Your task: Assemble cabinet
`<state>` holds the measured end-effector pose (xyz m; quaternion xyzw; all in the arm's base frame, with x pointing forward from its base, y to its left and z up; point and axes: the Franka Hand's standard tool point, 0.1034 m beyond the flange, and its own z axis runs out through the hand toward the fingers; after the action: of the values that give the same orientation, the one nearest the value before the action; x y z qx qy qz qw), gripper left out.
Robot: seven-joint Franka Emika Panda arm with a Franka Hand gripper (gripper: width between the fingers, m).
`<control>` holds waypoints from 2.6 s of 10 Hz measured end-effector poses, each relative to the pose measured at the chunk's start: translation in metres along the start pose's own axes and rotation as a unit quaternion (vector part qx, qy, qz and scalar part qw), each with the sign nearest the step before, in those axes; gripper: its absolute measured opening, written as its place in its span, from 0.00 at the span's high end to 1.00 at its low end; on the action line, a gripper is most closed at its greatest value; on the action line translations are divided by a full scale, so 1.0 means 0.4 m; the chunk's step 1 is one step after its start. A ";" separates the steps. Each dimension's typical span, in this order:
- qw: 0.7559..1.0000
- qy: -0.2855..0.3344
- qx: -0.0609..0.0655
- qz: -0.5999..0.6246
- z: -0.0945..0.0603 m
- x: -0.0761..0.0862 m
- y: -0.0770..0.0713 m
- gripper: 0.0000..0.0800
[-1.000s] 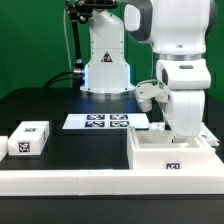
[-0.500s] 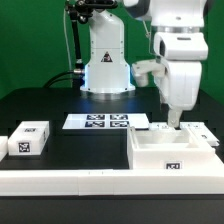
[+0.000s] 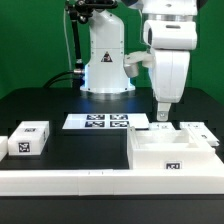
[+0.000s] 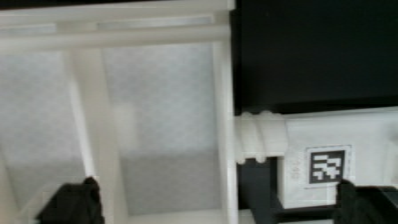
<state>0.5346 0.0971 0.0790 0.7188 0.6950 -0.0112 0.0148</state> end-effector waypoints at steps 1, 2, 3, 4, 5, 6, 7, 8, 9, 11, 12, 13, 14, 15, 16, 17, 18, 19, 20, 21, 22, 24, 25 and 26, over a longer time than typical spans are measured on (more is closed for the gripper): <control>1.000 0.002 -0.006 -0.004 0.008 0.010 -0.003 0.19; 1.000 0.001 -0.004 -0.003 0.009 0.006 -0.003 0.19; 1.000 0.001 -0.004 -0.002 0.009 0.005 -0.003 0.19; 1.000 0.001 -0.004 -0.002 0.010 0.005 -0.004 0.19; 1.000 0.001 -0.003 -0.002 0.011 0.005 -0.004 0.19; 1.000 0.001 -0.006 0.013 0.013 0.017 -0.013 0.19; 1.000 -0.002 -0.005 0.027 0.024 0.081 -0.083 0.19; 1.000 -0.011 0.004 0.011 0.006 0.117 -0.116 0.19; 1.000 -0.011 -0.004 0.011 -0.012 0.140 -0.115 0.19; 1.000 0.009 -0.024 -0.002 -0.020 0.193 -0.138 0.19; 1.000 0.006 -0.021 0.001 -0.016 0.182 -0.136 0.19; 1.000 0.007 -0.021 0.003 -0.015 0.181 -0.136 0.19; 1.000 0.006 -0.020 0.002 -0.015 0.181 -0.136 0.19; 1.000 0.006 -0.020 0.003 -0.014 0.181 -0.137 0.19; 1.000 0.004 -0.015 0.014 -0.007 0.187 -0.146 0.19; 1.000 -0.008 0.011 0.020 0.019 0.211 -0.185 0.19; 0.999 -0.012 0.028 0.014 0.043 0.239 -0.209 0.19; 0.999 -0.008 0.034 0.014 0.061 0.250 -0.219 0.19; 0.999 -0.001 0.032 0.014 0.078 0.256 -0.222 0.19; 0.999 -0.001 0.033 0.015 0.079 0.254 -0.222 0.19; 0.999 -0.001 0.033 0.015 0.080 0.254 -0.222 0.19; 1.000 0.005 0.028 0.010 0.082 0.254 -0.224 0.19; 1.000 0.015 0.021 0.002 0.091 0.249 -0.236 0.19; 1.000 0.022 0.019 -0.009 0.101 0.237 -0.248 0.19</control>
Offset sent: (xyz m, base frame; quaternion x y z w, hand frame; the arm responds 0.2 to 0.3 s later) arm 0.0000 0.0000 0.0000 0.0000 0.0000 0.0000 1.0000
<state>0.4387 0.1937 0.0346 0.7126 0.7014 -0.0090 -0.0142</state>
